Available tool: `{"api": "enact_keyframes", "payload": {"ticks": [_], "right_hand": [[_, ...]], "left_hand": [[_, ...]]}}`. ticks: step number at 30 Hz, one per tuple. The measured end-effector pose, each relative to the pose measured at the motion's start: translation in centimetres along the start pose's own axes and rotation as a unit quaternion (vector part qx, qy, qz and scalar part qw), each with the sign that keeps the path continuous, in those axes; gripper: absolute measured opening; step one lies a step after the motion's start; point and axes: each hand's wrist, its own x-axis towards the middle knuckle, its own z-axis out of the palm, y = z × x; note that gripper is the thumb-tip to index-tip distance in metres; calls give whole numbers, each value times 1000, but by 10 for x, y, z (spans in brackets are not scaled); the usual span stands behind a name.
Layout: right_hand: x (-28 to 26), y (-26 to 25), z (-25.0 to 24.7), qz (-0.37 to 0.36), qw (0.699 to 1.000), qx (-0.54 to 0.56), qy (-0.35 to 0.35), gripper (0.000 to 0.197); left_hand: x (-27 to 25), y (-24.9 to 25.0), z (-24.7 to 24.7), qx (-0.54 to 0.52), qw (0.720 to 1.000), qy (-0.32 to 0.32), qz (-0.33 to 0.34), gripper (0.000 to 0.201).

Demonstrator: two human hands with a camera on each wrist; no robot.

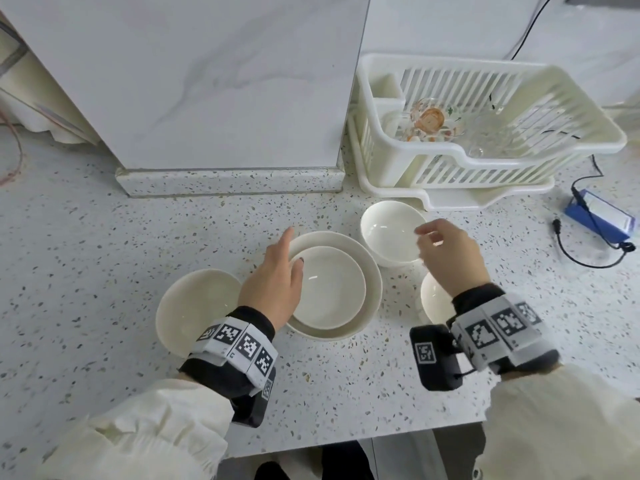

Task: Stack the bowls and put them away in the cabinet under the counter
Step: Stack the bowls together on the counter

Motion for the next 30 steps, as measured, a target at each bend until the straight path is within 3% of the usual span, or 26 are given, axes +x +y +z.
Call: {"api": "enact_keyframes", "payload": {"ticks": [5,12,16,21,24,30], "right_hand": [[45,10,-5,102,988,-63,-97,50],[67,18,14,174,971,-13,-165,33],[66,11,10,145,974,2,-175,30],[37,-10,-11,82,978,142,-128,40],[8,-22,-15,20,981,135,-138,30],[-28,-22,8,-25,986,84,-144,23]], "left_hand": [[7,-3,4,-27,998,8,-62,39],[7,-1,5,-66,993,23,-95,39],[7,0,4,-66,993,14,-97,38],[7,-1,2,-79,992,3,-102,37],[6,-1,-1,-107,990,-22,-90,37],[2,-9,1,-220,972,-44,-75,50]]}}
